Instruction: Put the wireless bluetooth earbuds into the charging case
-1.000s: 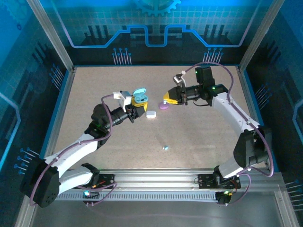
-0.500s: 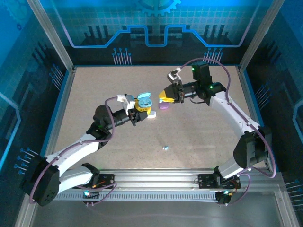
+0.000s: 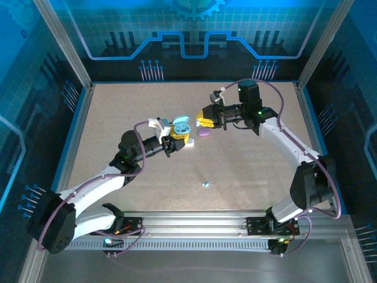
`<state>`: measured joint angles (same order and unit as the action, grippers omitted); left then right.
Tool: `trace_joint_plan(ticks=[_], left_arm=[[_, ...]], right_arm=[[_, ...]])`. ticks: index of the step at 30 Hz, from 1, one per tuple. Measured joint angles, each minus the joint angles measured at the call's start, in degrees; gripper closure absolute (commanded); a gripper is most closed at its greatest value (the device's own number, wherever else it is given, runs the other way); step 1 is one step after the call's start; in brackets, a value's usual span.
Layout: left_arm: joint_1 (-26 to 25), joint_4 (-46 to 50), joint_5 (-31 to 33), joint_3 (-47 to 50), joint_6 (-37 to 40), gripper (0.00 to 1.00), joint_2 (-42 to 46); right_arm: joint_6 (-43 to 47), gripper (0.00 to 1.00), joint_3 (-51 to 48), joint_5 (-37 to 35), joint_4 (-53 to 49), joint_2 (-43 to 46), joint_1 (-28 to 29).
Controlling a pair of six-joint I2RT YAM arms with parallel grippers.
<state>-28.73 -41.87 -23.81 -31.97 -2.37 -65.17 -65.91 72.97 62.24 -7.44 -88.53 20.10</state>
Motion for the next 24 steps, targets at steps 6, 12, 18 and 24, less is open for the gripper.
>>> trace_joint_plan(ticks=[6, 12, 18, 24], left_arm=[[0.0, 0.0, 1.2, 0.0, 0.0, 0.7, -0.8], [0.0, 0.0, 2.1, 0.0, 0.0, 0.7, -1.3], [-0.1, 0.0, 2.7, 0.0, 0.9, 0.7, -1.8], [-1.0, -0.3, 3.3, 0.0, 1.1, 0.7, -4.0]], right_arm=[[-4.5, 0.81, -1.0, -0.7, 4.6, 0.0, 0.5], [-7.3, 0.82, -2.1, -0.8, 7.2, 0.0, 0.5], [-9.1, 0.81, -2.8, -1.0, 9.1, 0.0, 0.6], [-5.2, 0.81, -2.7, -3.0, 6.5, 0.5, 1.5]])
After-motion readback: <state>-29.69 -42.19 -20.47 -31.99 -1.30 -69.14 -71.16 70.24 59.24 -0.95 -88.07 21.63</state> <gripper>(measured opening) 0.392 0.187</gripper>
